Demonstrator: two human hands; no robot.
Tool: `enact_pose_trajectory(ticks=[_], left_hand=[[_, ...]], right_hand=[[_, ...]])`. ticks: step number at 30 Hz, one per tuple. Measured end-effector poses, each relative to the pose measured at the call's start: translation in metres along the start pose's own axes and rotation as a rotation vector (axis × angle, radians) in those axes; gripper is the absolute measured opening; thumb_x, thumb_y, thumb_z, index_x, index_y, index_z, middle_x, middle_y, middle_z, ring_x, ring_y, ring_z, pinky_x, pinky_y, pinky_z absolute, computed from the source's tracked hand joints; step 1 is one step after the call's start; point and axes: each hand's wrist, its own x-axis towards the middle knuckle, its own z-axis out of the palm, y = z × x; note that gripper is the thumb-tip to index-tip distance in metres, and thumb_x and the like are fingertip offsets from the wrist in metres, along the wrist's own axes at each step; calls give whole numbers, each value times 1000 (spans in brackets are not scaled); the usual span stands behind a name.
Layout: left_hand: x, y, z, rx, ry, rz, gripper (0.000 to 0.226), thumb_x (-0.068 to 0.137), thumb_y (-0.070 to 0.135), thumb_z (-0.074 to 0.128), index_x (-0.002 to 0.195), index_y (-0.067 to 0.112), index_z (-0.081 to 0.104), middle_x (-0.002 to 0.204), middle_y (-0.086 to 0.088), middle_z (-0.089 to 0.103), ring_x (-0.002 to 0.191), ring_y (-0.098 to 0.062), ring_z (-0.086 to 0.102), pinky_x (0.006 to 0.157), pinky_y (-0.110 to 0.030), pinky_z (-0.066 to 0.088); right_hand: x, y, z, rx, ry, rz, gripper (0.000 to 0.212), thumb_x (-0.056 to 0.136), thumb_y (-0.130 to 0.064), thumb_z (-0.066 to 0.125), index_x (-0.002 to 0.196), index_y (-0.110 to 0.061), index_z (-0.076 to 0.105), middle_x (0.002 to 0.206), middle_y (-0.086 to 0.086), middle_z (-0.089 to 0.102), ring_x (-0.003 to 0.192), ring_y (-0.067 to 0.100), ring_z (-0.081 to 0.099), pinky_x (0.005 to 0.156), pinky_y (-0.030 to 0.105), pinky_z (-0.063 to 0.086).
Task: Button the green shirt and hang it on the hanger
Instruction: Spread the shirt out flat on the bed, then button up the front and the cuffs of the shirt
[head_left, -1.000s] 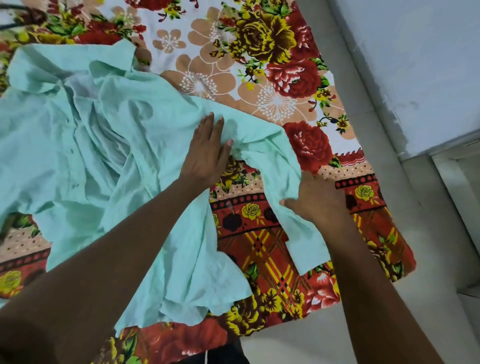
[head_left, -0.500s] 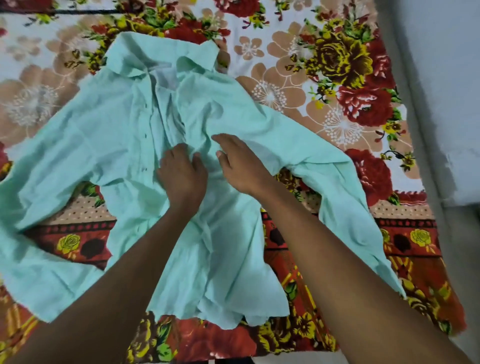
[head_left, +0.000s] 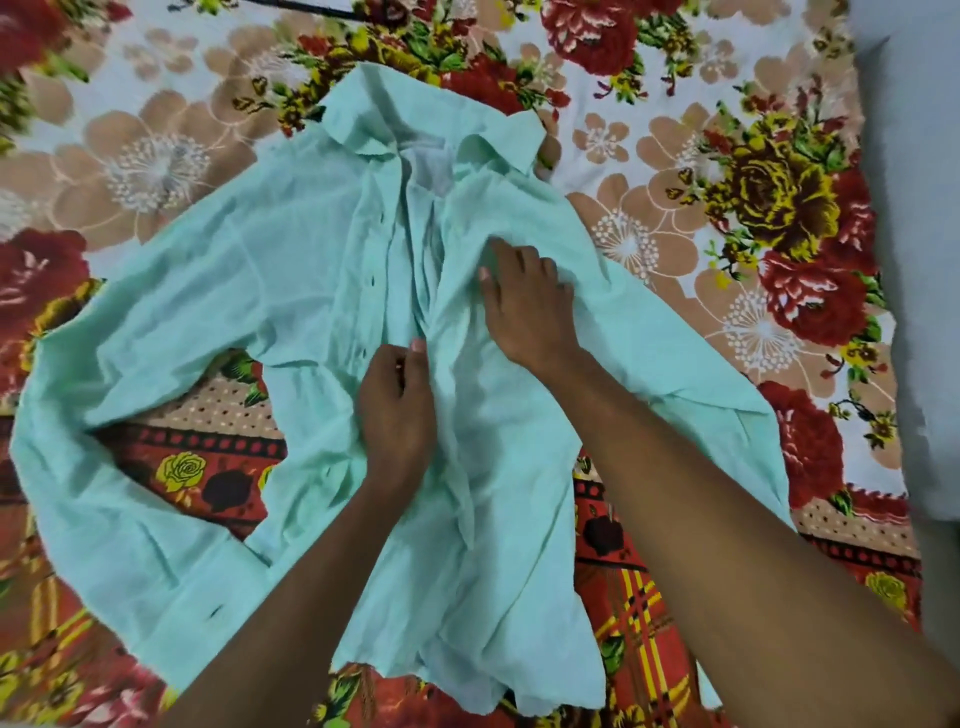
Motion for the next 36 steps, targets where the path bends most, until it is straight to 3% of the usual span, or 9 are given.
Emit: enact_pose_trajectory(ticks=[7, 11, 15, 19, 24, 29, 32, 34, 36], left_hand=[[-19, -2, -16, 66, 23, -11, 46, 109, 33, 50, 69, 17, 34, 64, 5, 40, 57, -5, 40, 54, -20, 31], [8, 16, -8, 168, -182, -82, 34, 101, 54, 56, 92, 21, 61, 77, 11, 63, 72, 5, 60, 66, -14, 42], [36, 33, 13, -43, -452, -291, 55, 98, 61, 56, 107, 10, 72, 98, -1, 75, 94, -17, 70, 88, -33, 53], [13, 32, 18, -37, -318, 81, 45, 108, 36, 52, 74, 6, 48, 61, 8, 43, 57, -5, 41, 58, -28, 36], [-11, -1, 11, 261, -347, 468, 26, 108, 31, 50, 87, 16, 55, 56, 12, 39, 47, -15, 44, 46, -35, 40], [-6, 10, 26, 233, -332, 382, 46, 110, 39, 41, 66, 25, 36, 62, 9, 39, 56, -15, 44, 53, -34, 40], [-9, 14, 33, 201, -265, 364, 51, 108, 33, 49, 61, 28, 30, 60, 7, 37, 54, -17, 44, 52, -32, 37], [-12, 12, 30, 232, -189, 402, 50, 105, 26, 58, 61, 25, 36, 61, 9, 36, 53, -14, 42, 51, -25, 33], [-17, 6, 26, 257, -95, 445, 31, 100, 18, 68, 69, 15, 62, 67, 9, 46, 56, -11, 44, 53, -17, 36]], right_hand=[[20, 11, 10, -204, -43, 81, 48, 107, -36, 38, 154, -25, 36, 158, 8, 35, 140, 33, 37, 98, 61, 43], [25, 6, 9, -259, -14, 98, 49, 101, -33, 45, 149, -21, 42, 152, 11, 42, 137, 34, 41, 100, 55, 38], [53, -4, 3, -41, 118, 109, 37, 102, -32, 43, 135, -18, 55, 140, 10, 51, 131, 33, 46, 103, 52, 40], [71, 8, 11, 40, 43, -115, 52, 107, -40, 32, 156, -23, 38, 164, 8, 34, 150, 30, 34, 115, 54, 31], [68, 26, 21, 94, 84, -151, 57, 106, -41, 22, 152, -19, 46, 159, 9, 44, 149, 26, 39, 117, 47, 29], [98, 2, -1, 124, 305, -58, 49, 102, -59, 43, 109, -17, 68, 112, 7, 64, 110, 30, 58, 90, 45, 47], [120, -7, -7, 19, 122, -4, 50, 92, -67, 56, 104, -20, 69, 109, 5, 69, 112, 31, 60, 93, 45, 46], [133, -9, -6, 22, 63, 43, 37, 93, -53, 62, 106, -20, 70, 109, 4, 73, 114, 32, 62, 94, 44, 46], [142, -6, -6, 104, 87, 89, 24, 96, -39, 62, 104, -18, 71, 106, 4, 74, 108, 31, 65, 90, 42, 49]])
